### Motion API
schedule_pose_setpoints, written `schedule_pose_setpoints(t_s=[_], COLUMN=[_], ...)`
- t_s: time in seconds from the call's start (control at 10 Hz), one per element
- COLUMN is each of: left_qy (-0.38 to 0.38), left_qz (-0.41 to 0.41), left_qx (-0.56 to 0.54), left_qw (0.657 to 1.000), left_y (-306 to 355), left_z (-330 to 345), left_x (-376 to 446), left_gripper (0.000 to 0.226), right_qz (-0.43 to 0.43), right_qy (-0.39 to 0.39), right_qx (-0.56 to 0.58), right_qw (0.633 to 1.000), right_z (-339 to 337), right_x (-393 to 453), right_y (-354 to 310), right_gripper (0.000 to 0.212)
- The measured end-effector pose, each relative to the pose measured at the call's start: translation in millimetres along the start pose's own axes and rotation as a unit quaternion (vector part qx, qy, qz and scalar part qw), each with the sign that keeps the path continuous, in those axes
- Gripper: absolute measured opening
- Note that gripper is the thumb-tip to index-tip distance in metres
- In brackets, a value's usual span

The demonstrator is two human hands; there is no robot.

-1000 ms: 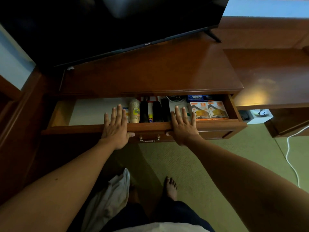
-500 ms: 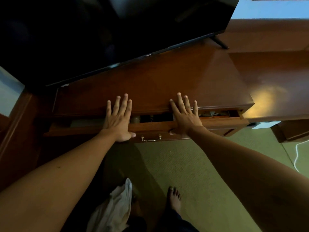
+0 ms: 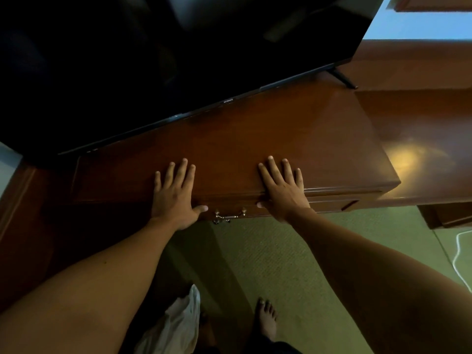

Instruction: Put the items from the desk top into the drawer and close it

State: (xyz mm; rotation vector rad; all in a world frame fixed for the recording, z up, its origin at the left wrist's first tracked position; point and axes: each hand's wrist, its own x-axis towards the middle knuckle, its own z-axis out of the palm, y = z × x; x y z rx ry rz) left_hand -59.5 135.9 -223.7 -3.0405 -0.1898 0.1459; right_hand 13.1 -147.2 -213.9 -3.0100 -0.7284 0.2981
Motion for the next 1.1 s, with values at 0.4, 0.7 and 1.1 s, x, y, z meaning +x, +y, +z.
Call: schedule_pose_setpoints(t_s=[0.4, 0.7, 1.1], left_qy=[0.037, -0.033, -0.183], left_qz=[0.018, 0.014, 0.049], left_qx=[-0.017, -0.040, -0.224], left_qw=[0.999, 0.999, 0.956], left_y=[-3, -3, 7], left_z=[11, -6, -99], left_x=[-1, 0, 21], left_gripper=[0.114, 0.116, 0.089], right_qz=[0.006, 0.016, -0.026], right_qy=[0.014, -0.033, -0.144], right_qx=[-0.012, 0.003, 0.067], right_qw=[1.000, 0.999, 0.987], right_z=[6, -2, -80], right_x=[-2, 1, 14], right_y=[-2, -4, -10], right_gripper=[0.103, 0.104, 0.092])
